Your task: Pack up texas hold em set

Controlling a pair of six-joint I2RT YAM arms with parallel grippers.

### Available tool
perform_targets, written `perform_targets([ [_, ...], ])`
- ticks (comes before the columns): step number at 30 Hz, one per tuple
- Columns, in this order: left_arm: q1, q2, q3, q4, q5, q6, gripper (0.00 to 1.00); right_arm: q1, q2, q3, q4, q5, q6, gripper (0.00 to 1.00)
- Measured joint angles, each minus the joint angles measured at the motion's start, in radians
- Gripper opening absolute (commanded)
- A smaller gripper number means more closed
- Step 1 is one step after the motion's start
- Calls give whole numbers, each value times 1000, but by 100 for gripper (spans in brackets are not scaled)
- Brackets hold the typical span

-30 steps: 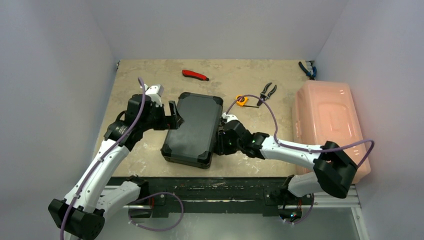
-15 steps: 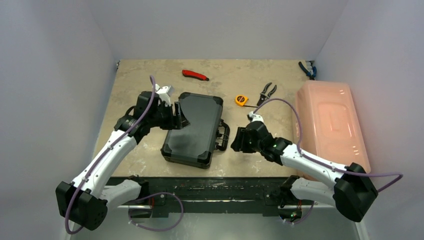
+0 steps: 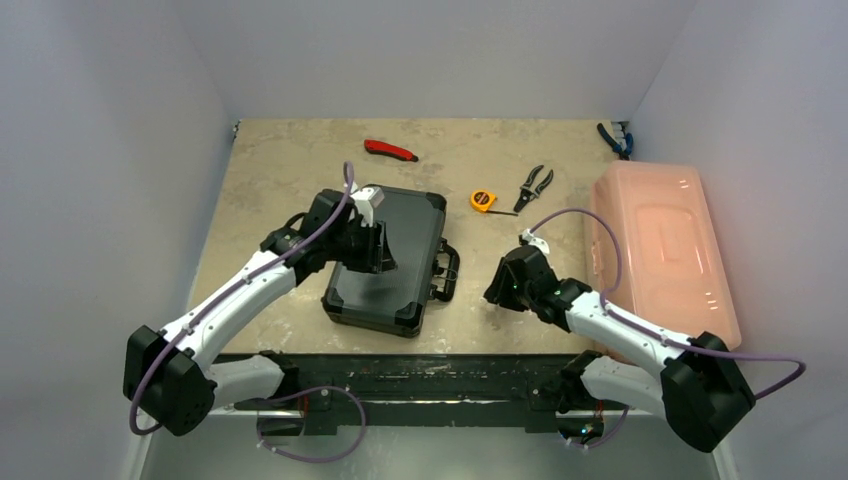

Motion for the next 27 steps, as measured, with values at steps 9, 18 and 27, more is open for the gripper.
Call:
perform_targets([
  [9, -64, 62, -1, 29, -22, -1, 32, -24, 21, -8, 16, -2, 4, 37],
  [18, -96, 106, -1, 37, -45, 0, 19, -31, 53, -18, 51, -23, 3, 35],
  [27, -110, 132, -3, 47, -58, -1, 14, -32, 123, -18, 111, -48, 3, 33],
])
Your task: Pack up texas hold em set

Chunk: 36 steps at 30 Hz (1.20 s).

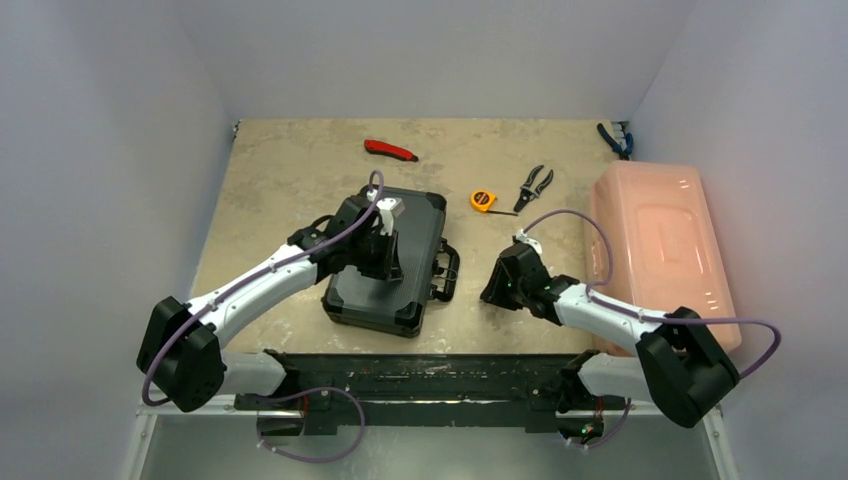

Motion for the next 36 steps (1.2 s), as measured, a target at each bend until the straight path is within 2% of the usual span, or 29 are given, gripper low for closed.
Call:
perform_targets([
  [19, -12, 19, -77, 170, -7, -19, 9, -4, 252, 150, 135, -63, -14, 28],
  [36, -18, 9, -109, 231, -4, -31, 8, -4, 283, 195, 190, -129, -69, 23],
])
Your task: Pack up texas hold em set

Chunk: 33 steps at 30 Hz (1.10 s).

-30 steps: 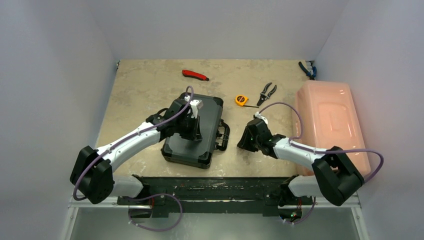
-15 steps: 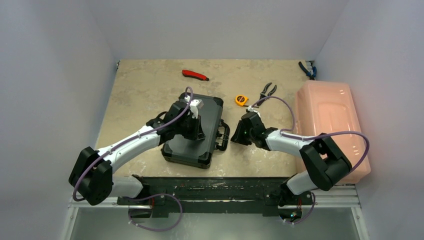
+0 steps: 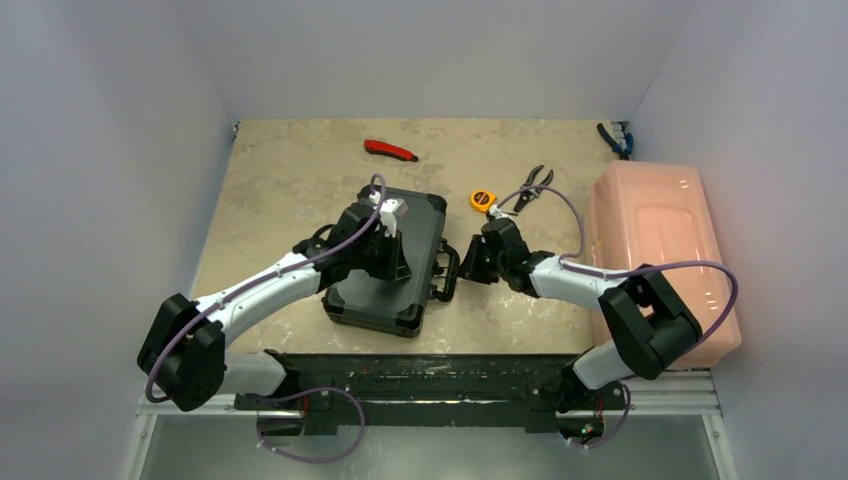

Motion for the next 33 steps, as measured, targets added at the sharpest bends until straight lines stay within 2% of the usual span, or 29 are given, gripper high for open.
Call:
perform_targets([
  [6, -3, 0, -3, 8, 0, 0, 8, 0, 0, 5, 11, -13, -10, 19],
  [11, -5, 0, -3, 9, 0, 0, 7, 0, 0, 7, 13, -27, -16, 0],
  [33, -5, 0, -3, 9, -1, 0, 6, 0, 10, 48, 48, -70, -22, 0],
])
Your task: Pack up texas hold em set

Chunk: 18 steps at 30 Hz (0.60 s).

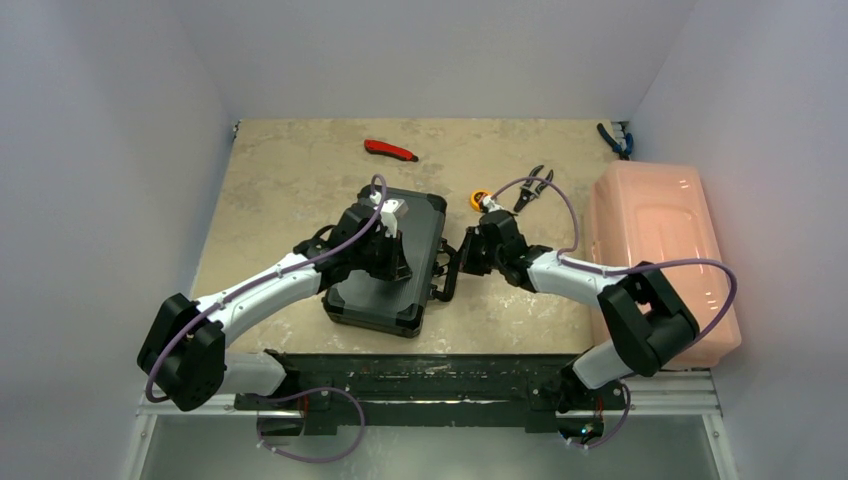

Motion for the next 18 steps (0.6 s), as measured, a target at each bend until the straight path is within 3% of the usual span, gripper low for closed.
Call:
perform_targets([
  [18, -1, 0, 0, 0, -3, 0, 4, 1, 26, 11, 70, -108, -1, 0],
])
